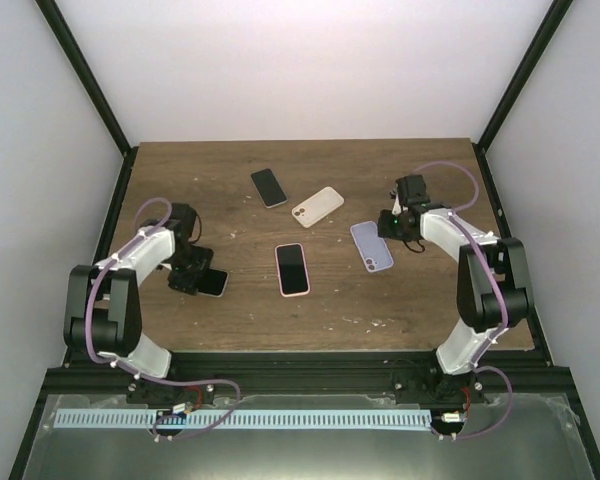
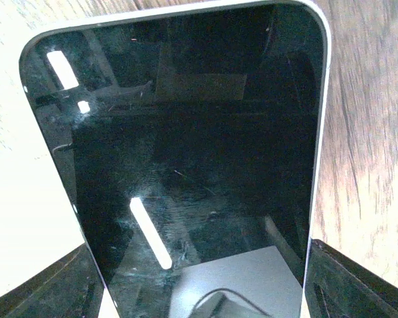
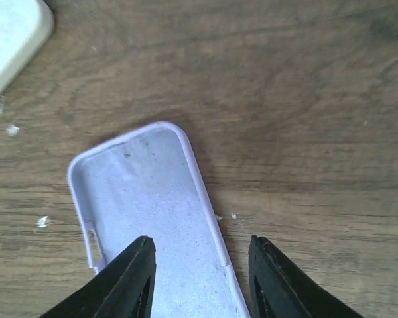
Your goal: Put the phone into the phone case
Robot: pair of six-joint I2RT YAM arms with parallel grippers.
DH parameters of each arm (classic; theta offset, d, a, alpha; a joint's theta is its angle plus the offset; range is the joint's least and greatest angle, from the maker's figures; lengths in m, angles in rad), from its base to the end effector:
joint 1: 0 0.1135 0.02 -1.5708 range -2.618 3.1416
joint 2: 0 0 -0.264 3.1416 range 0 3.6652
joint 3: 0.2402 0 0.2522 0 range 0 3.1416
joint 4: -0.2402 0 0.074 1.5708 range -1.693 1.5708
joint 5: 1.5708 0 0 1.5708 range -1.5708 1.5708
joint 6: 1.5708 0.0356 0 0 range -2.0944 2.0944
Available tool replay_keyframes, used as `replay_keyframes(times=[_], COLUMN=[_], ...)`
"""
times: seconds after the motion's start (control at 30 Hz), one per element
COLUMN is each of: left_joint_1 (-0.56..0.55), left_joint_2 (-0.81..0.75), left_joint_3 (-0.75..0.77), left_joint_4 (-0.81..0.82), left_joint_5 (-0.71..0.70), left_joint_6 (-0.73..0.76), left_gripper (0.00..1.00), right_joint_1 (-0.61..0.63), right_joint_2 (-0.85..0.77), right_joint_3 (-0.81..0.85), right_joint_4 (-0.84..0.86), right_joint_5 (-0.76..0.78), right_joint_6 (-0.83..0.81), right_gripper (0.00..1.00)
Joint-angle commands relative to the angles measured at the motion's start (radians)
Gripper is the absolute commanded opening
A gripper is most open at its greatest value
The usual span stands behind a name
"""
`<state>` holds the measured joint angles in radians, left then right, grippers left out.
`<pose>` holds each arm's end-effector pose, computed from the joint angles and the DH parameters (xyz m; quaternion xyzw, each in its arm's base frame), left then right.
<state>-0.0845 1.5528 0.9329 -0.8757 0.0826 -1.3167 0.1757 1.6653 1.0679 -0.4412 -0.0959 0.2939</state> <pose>0.2565 -0.0247 0.1748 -0.5757 0.8158 -0.0558 0.0021 0.3309 0.0622 0.1938 0.0443 0.9628 0.1061 0.2447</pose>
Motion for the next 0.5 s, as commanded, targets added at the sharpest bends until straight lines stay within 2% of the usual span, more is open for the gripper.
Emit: replay_keyframes(times=[0.0, 0.23, 0.47], left_joint_1=[-0.053, -0.142, -0.237], left_joint_2=[-0.025, -0.08, -0.185], left_joint_3=[0.014, 0.023, 0.003], left_joint_4=[-0.013, -0.013, -0.012], left_joint_5=[-0.003, -0.017, -0.047], left_joint_6=[0.092, 0.169, 0.2], left_gripper=[0.58, 0.57, 0.55], right_joint_1=[0.004, 0.003, 0.028], right_joint_2=[0.06, 0.117, 0.109], right_joint_3=[0.007, -0.006, -0.053], right_joint_4=[-0.031, -0.023, -0.008], right_joint_5=[0.021, -0.021, -0.062], right_joint_6=[-0.055, -0.069, -0.056], right_gripper=[0.38, 0.38, 0.16])
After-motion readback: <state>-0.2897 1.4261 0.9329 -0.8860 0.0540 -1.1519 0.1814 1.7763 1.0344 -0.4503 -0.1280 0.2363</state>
